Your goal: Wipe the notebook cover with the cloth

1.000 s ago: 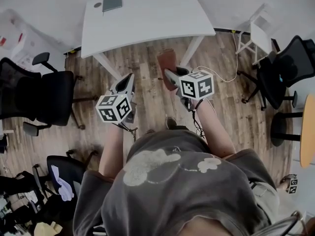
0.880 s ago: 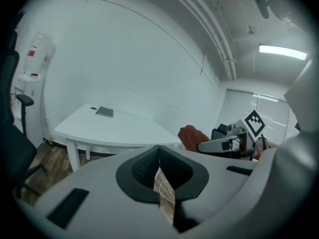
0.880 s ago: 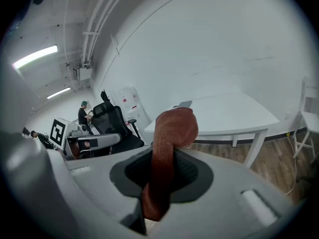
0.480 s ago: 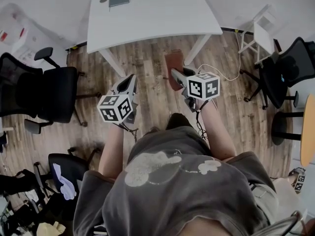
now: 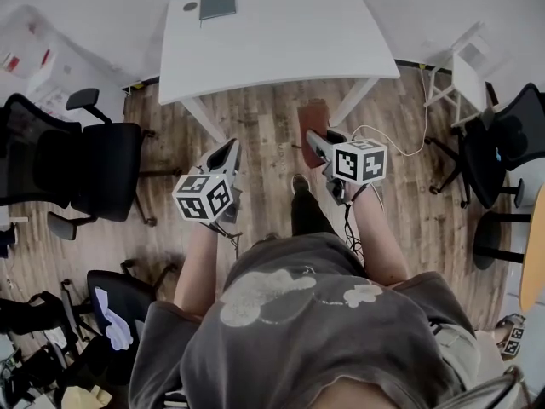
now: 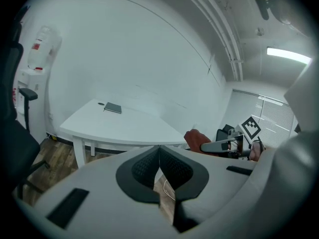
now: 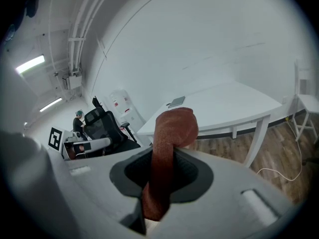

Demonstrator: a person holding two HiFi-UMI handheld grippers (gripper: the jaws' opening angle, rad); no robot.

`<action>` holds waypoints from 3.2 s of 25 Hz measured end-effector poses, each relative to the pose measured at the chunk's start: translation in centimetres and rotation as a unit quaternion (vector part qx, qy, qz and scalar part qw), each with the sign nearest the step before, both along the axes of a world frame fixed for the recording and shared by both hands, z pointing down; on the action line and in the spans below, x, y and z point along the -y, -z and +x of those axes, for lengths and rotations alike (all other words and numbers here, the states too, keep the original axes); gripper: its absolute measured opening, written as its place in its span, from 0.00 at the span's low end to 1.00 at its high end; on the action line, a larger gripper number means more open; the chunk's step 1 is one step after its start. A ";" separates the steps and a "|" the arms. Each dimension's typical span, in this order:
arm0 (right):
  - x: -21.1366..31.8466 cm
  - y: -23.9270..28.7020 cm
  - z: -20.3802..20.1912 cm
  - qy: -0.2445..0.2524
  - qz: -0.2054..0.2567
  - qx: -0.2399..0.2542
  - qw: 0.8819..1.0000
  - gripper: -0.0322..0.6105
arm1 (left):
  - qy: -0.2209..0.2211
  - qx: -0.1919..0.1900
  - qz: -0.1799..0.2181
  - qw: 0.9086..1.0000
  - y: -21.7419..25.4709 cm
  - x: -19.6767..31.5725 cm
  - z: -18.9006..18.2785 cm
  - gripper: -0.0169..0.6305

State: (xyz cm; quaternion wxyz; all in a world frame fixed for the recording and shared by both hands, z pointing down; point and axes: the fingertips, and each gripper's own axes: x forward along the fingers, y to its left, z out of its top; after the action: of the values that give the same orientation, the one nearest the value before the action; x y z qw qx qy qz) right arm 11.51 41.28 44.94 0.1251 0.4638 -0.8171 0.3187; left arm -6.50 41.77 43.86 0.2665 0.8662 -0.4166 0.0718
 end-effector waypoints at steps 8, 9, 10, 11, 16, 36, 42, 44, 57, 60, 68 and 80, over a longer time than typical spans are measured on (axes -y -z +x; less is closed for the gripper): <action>9.2 0.0 3.6 0.023 0.003 0.018 1.000 0.17 | 0.032 0.008 0.004 0.999 0.6 7.6 3.1 0.02; 10.3 0.2 4.2 0.026 0.004 0.019 0.999 0.17 | 0.035 0.008 0.006 0.999 0.8 8.5 3.5 0.02; 11.4 0.3 4.7 0.028 0.004 0.020 0.999 0.17 | 0.039 0.008 0.007 0.999 1.1 9.5 4.0 0.02; 12.4 0.4 5.2 0.030 0.005 0.021 0.999 0.17 | 0.042 0.009 0.008 0.999 1.3 10.5 4.4 0.02; 16.9 0.5 7.4 0.043 0.001 0.027 0.999 0.17 | 0.056 0.011 0.007 0.998 1.7 14.3 6.8 0.02; 28.2 -1.0 9.7 0.114 -0.018 0.049 0.992 0.17 | 0.107 0.032 0.005 0.994 1.4 25.1 10.5 0.02; 29.7 -1.1 9.7 0.113 -0.021 0.044 0.992 0.17 | 0.105 0.034 0.005 0.994 1.3 26.9 10.1 0.02; 30.3 -1.5 9.6 0.109 -0.024 0.042 0.993 0.17 | 0.100 0.035 0.004 0.994 1.1 27.8 9.9 0.02; 39.1 -2.6 4.8 0.084 -0.037 0.024 0.995 0.17 | 0.078 0.016 0.003 0.997 -0.2 37.9 4.6 0.02; 41.5 -2.4 3.7 0.076 -0.038 0.025 0.996 0.17 | 0.073 0.011 0.003 0.997 -0.1 40.6 3.4 0.02; 47.8 -2.5 0.7 0.055 -0.042 0.022 0.997 0.17 | 0.071 0.006 -0.001 0.997 -0.5 47.2 -0.6 0.02; 53.7 -2.5 -2.7 0.030 -0.049 0.022 0.998 0.17 | 0.053 0.008 -0.017 0.998 -1.5 53.7 -4.3 0.02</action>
State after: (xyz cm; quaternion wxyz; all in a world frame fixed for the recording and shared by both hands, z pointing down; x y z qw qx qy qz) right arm 8.79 -12.41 47.46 0.1394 0.4250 -0.8168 0.3645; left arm -10.78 -11.92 45.37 0.2816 0.8377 -0.4624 0.0716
